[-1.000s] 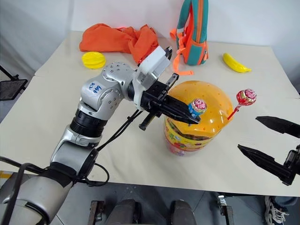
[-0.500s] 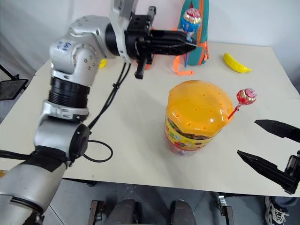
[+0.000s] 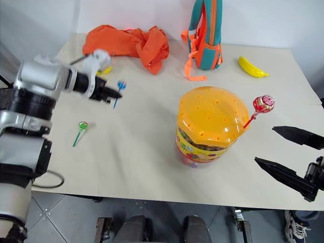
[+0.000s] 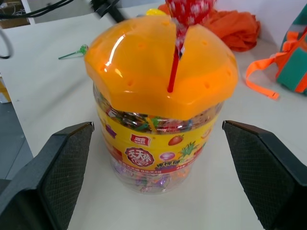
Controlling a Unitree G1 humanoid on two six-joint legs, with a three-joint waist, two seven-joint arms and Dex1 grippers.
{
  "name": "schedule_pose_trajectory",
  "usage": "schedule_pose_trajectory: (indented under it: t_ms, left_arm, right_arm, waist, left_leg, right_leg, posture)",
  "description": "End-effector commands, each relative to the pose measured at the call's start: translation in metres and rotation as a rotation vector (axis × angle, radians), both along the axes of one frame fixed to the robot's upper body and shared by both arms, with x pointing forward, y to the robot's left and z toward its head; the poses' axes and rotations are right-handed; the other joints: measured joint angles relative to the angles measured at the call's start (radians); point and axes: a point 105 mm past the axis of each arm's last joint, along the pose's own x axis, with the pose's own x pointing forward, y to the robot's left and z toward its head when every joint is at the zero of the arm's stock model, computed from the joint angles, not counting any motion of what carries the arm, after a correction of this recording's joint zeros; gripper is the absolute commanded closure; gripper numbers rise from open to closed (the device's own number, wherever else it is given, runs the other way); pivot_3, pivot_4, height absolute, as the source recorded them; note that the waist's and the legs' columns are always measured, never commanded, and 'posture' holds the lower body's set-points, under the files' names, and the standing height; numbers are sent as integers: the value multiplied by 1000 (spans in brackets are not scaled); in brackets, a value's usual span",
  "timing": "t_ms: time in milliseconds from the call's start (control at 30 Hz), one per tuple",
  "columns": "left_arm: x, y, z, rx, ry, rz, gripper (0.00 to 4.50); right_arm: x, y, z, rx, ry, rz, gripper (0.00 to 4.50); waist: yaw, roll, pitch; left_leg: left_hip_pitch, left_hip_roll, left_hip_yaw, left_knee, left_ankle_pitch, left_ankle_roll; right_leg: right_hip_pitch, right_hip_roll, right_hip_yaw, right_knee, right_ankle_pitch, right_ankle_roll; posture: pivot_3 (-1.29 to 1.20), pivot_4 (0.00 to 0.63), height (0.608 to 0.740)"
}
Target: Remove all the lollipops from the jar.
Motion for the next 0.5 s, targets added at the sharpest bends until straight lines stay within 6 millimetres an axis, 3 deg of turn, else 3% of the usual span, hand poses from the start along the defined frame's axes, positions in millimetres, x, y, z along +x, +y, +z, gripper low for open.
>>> schedule_pose_trajectory:
  t_ms: [33, 167, 300, 500]
  left_arm:
    - [-26, 6, -14, 36, 101, -2, 4457]
    - [-44, 15, -25, 38, 167, 14, 4457]
    - [-57, 16, -25, 14, 183, -19, 3497]
    - [-58, 18, -10, 4, 121, -49, 1617]
  right_arm:
    - [4, -1, 4, -21, -17, 14, 0]
    - [6, -2, 5, -26, -17, 20, 0]
    - [8, -3, 7, -32, -17, 24, 0]
    - [7, -5, 9, -43, -16, 23, 0]
  waist:
    - [1, 0, 0]
    - [7, 0, 0]
    - [6, 0, 0]
    - [2, 0, 0]
  left_leg:
    - [0, 0, -2, 0, 0, 0]
    - [-1, -1, -8, 1, 0, 0]
    - [-1, -2, -10, 2, 0, 0]
    - [-1, -2, -10, 2, 0, 0]
  right_leg:
    - [0, 0, 0, 0, 0, 0]
    - [1, -1, 0, 0, 0, 0]
    - [1, -2, 0, 1, 0, 0]
    - [1, -2, 0, 1, 0, 0]
  posture:
    - [0, 150, 740]
    - [0, 150, 740]
    - [0, 150, 740]
    - [0, 150, 740]
